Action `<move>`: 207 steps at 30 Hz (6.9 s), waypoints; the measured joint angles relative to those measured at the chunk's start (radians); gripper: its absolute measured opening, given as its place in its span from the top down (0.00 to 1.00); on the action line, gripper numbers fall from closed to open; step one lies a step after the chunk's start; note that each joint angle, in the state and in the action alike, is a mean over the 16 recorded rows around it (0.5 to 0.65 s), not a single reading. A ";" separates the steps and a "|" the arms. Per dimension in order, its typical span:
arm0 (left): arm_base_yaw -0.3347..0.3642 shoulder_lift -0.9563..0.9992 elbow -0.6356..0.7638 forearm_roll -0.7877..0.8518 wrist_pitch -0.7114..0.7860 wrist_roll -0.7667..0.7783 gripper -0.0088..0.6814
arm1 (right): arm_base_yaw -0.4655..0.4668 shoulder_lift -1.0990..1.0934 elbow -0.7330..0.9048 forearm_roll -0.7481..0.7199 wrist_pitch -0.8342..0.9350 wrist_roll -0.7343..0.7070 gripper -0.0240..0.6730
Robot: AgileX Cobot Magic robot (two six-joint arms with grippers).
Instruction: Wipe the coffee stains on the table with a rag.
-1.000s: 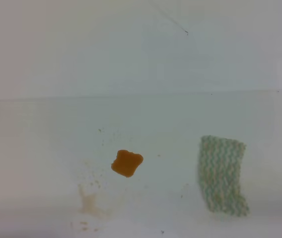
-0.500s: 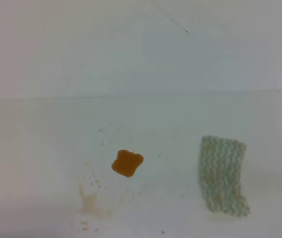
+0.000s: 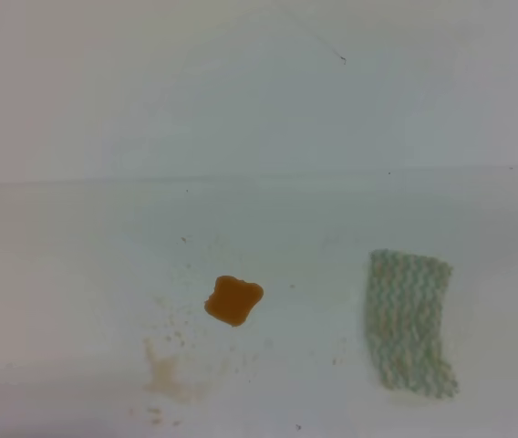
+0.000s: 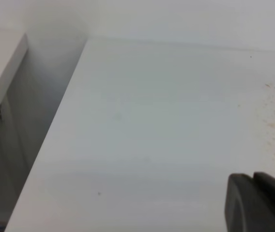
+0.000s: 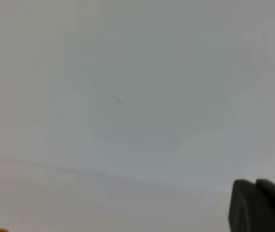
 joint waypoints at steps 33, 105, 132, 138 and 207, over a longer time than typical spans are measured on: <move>0.000 0.000 0.000 0.000 0.000 0.000 0.99 | 0.066 1.062 -0.631 0.083 0.491 -0.098 0.78; 0.000 -0.001 0.000 0.000 0.000 0.000 0.99 | 0.240 1.534 -0.805 0.059 0.372 -0.207 0.95; 0.000 -0.001 0.000 0.000 0.000 0.000 0.99 | 0.330 1.572 -1.020 -0.321 0.605 0.045 0.45; 0.000 -0.001 0.000 0.000 0.000 0.000 0.99 | 0.330 1.605 -1.020 -0.349 0.573 0.105 0.42; 0.000 0.000 0.000 0.000 0.000 0.000 0.99 | 0.513 1.915 -1.528 -0.043 0.688 -0.010 0.97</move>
